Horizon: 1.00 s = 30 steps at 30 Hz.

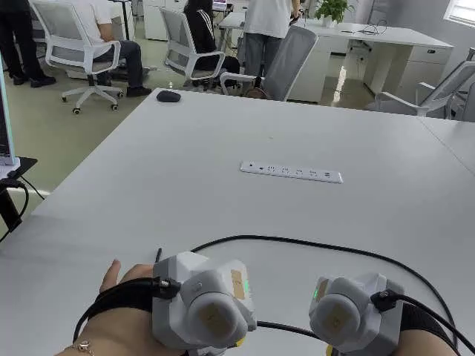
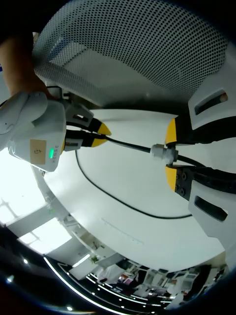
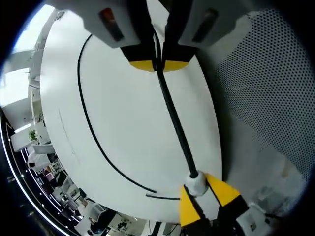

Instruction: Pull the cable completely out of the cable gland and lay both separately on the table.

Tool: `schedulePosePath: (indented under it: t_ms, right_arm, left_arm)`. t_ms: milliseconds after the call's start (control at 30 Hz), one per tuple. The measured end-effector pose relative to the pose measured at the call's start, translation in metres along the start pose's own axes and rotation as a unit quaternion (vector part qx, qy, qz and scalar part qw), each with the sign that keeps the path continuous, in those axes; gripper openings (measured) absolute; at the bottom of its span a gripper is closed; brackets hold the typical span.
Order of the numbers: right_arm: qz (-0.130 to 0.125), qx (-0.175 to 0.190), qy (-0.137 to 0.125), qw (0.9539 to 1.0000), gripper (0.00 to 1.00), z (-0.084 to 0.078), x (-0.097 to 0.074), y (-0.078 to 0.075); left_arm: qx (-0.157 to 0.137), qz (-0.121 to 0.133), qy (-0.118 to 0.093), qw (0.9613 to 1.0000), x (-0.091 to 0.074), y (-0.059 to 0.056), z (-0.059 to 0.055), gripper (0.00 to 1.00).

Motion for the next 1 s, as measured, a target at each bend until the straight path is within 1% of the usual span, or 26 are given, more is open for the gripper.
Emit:
schedulePosePath:
  t_ms: [100,200,233,267,300,333,367,400,433,500,533,567,600,633,667,700,767,800,867,933,1000]
  right_arm:
    - [-0.002,0.009,0.017,0.9998,0.03,-0.006,0.001,-0.002]
    - [0.002,0.016,0.029,0.9995,0.04,-0.008,0.002,-0.002]
    - [-0.002,0.029,0.033,0.999,0.09,-0.008,0.002,-0.003]
    - [-0.004,0.026,0.031,0.9992,0.16,-0.008,0.002,-0.003]
    - [-0.004,0.022,0.023,0.9995,0.2,-0.006,0.002,-0.003]
    - [0.003,0.019,0.014,0.9997,0.18,-0.005,0.002,-0.001]
    - [0.018,0.012,0.0,0.9998,0.15,-0.001,0.002,0.003]
    - [0.024,0.01,-0.011,0.9996,0.15,0.002,0.002,0.005]
    - [0.033,0.002,-0.032,0.999,0.17,0.008,0.001,0.008]
    - [0.045,-0.01,-0.059,0.9972,0.2,0.015,0.0,0.012]
    - [0.053,-0.014,-0.079,0.9954,0.19,0.021,-0.002,0.014]
    - [0.055,-0.019,-0.092,0.9941,0.2,0.024,-0.004,0.015]
    - [0.055,-0.029,-0.116,0.9914,0.2,0.03,-0.007,0.016]
    - [0.056,-0.03,-0.131,0.9894,0.2,0.033,-0.009,0.016]
    - [0.059,-0.031,-0.15,0.9865,0.19,0.037,-0.012,0.018]
    - [0.059,-0.035,-0.162,0.9844,0.19,0.04,-0.014,0.018]
    - [0.054,-0.044,-0.182,0.9809,0.17,0.044,-0.018,0.019]
    - [0.05,-0.053,-0.196,0.978,0.16,0.047,-0.02,0.019]
    - [0.053,-0.053,-0.206,0.9757,0.14,0.049,-0.023,0.021]
    - [0.054,-0.057,-0.215,0.9734,0.13,0.051,-0.024,0.022]
    - [0.052,-0.061,-0.221,0.972,0.12,0.052,-0.026,0.022]
  left_arm:
    - [-0.001,-0.001,0.0,1.0,-0.001,0.0,0.0,0.16]
    - [-0.001,-0.001,0.0,1.0,-0.002,-0.001,0.001,0.16]
    - [-0.001,-0.001,0.001,1.0,-0.002,-0.001,0.001,0.16]
    - [0.001,-0.001,0.003,1.0,-0.002,-0.001,0.001,0.16]
    - [0.002,-0.002,0.004,1.0,-0.002,-0.001,0.0,0.16]
    - [0.003,-0.003,0.004,1.0,-0.002,-0.002,0.0,0.16]
    - [0.004,-0.003,0.005,1.0,-0.002,-0.002,0.0,0.16]
    - [0.004,-0.003,0.004,1.0,-0.002,-0.002,0.0,0.16]
    - [0.003,-0.004,0.004,1.0,-0.002,-0.002,0.001,0.16]
    - [0.005,-0.005,0.005,1.0,-0.001,-0.002,0.001,0.16]
    - [0.006,-0.005,0.005,1.0,-0.001,-0.002,0.001,0.16]
    - [0.006,-0.006,0.005,1.0,0.0,-0.002,0.001,0.16]
    - [0.006,-0.006,0.006,0.9999,0.0,-0.002,0.0,0.16]
    - [0.007,-0.007,0.006,0.9999,0.001,-0.002,0.0,0.16]
    - [0.007,-0.007,0.006,0.9999,0.002,-0.002,0.0,0.16]
    - [0.007,-0.008,0.007,0.9999,0.004,-0.001,-0.001,0.16]
    - [0.008,-0.009,0.007,0.9999,0.007,0.0,-0.002,0.16]
    - [0.008,-0.009,0.007,0.9999,0.008,0.001,-0.002,0.16]
    - [0.009,-0.01,0.006,0.9999,0.012,0.002,-0.003,0.16]
    - [0.01,-0.009,0.006,0.9999,0.011,0.001,-0.003,0.16]
    - [0.011,-0.01,0.007,0.9999,0.01,0.001,-0.004,0.16]
Point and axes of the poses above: the centre of the closed fingertips' face, and the gripper's own axes: x roughly forward along the fingers, y roughly to its left, z roughly out of its top, the point moved 9 cm from there along -x, roughly backward along the fingers, and after that the axes turned 2 degrees about -x, right-handed, at the moved point
